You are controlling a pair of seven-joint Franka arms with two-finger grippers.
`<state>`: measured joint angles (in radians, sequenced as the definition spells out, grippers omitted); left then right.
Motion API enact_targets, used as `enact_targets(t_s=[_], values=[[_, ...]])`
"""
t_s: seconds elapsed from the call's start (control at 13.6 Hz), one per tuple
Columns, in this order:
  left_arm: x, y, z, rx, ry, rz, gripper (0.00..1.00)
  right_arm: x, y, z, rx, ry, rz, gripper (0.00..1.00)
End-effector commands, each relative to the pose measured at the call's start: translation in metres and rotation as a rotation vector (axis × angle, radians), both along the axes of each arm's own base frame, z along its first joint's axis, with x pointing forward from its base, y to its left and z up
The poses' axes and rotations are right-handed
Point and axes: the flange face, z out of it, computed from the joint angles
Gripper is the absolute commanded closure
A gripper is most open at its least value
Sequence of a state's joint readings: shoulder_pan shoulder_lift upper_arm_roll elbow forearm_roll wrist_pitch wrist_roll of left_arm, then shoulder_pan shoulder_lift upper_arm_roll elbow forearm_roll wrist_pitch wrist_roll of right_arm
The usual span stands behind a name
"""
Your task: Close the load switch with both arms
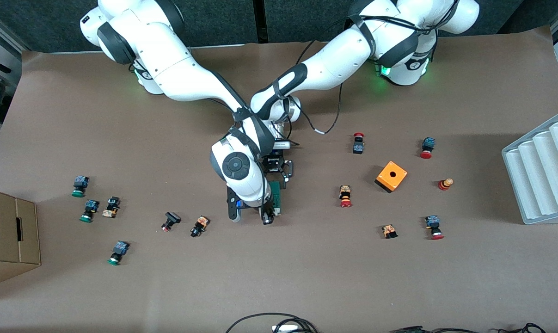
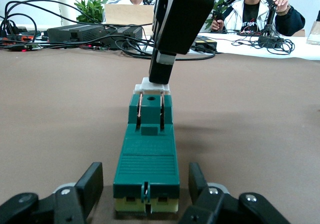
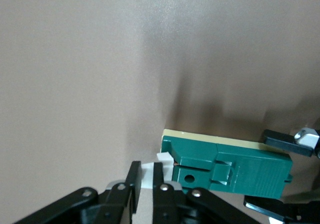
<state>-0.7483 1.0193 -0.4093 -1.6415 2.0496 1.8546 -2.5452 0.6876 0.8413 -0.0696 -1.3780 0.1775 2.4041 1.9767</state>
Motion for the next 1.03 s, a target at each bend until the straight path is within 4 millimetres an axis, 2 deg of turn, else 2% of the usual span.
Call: enact_targets(t_s=[0.0, 0.15, 0.37, 0.66, 0.96], values=[[0.001, -0.005, -0.001, -0.015, -0.029, -0.002, 0.23, 0.005, -0.005, 0.017, 0.016, 0.042, -0.002, 0.01], [0.001, -0.005, -0.001, -0.015, -0.029, -0.002, 0.23, 0.012, -0.017, 0.052, 0.032, 0.068, 0.05, 0.0], [0.001, -0.005, -0.001, -0.015, -0.029, -0.002, 0.23, 0.023, -0.065, 0.121, 0.037, 0.076, 0.184, 0.0], [0.002, -0.005, 0.001, -0.011, -0.03, -0.001, 0.24, 0.02, -0.158, 0.211, 0.044, 0.084, 0.516, 0.0], [0.003, -0.006, 0.005, -0.01, -0.033, -0.004, 0.24, 0.001, -0.255, 0.268, 0.026, 0.058, 0.868, 0.0]])
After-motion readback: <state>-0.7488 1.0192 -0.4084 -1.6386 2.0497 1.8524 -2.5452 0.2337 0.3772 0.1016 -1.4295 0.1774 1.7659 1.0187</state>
